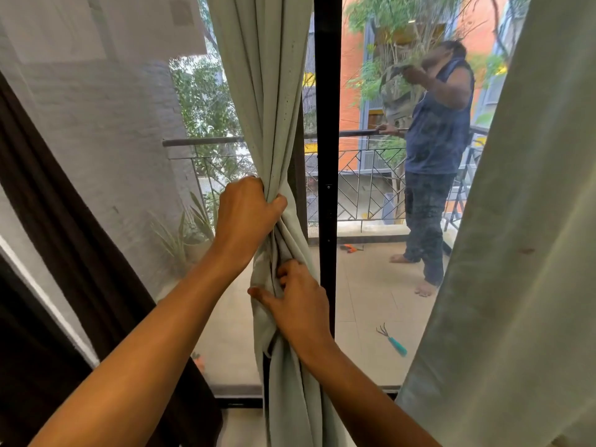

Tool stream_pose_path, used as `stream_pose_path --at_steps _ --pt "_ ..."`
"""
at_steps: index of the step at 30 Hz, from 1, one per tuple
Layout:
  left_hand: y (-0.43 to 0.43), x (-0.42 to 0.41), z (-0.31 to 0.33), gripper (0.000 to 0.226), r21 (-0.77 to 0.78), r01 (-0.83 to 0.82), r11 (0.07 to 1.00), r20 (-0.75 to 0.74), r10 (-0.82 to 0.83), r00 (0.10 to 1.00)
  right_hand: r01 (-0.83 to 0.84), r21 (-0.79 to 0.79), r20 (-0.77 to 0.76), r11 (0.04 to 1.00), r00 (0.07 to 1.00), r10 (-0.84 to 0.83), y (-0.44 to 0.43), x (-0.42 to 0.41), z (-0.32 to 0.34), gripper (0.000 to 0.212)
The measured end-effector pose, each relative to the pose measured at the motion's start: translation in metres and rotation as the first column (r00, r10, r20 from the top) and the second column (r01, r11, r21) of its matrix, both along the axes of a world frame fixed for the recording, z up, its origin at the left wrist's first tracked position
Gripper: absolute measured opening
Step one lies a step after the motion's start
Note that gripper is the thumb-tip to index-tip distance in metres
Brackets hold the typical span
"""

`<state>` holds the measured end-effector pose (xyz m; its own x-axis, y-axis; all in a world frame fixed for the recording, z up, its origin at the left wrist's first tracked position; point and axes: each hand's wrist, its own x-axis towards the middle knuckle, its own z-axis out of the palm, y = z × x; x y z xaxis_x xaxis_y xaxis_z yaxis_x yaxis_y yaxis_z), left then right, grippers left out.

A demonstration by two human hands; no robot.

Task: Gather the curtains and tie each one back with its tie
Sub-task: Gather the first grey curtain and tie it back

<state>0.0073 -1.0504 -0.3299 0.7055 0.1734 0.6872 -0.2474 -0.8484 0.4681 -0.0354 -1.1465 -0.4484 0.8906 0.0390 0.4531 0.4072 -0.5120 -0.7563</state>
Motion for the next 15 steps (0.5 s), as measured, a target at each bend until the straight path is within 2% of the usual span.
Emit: stream_pose_path --at_steps 2,5,9,12,14,15 --pt "-0.001 0.000 0.001 0.025 0.009 -0.014 1.000 0.007 0.014 1.000 0.021 0.026 0.078 0.999 0.997 -0.023 0.000 0.001 0.001 0.031" --pt "-0.003 0.001 0.002 0.024 0.012 -0.022 1.000 0.012 0.021 1.000 0.032 0.035 0.146 0.999 0.989 -0.036 -0.001 0.002 0.001 0.028" --pt "-0.005 0.002 0.002 0.023 0.003 -0.019 1.000 0.001 0.019 1.000 -0.072 0.005 -0.005 0.997 0.997 0.072 0.003 0.007 -0.007 0.024" --pt "-0.005 0.002 0.002 0.023 0.007 -0.021 1.000 0.012 0.021 1.000 -0.095 -0.056 -0.080 0.994 0.993 0.091 0.009 0.007 -0.015 0.021" --pt "-0.004 0.001 0.002 0.024 0.000 -0.019 1.000 0.012 0.019 1.000 -0.102 -0.074 -0.150 0.992 0.985 0.090 0.015 0.007 -0.020 0.047" --pt "-0.004 0.001 0.002 0.024 -0.004 -0.020 1.000 0.009 0.020 1.000 -0.110 -0.079 -0.189 0.991 0.977 0.094 0.019 0.007 -0.022 0.052"
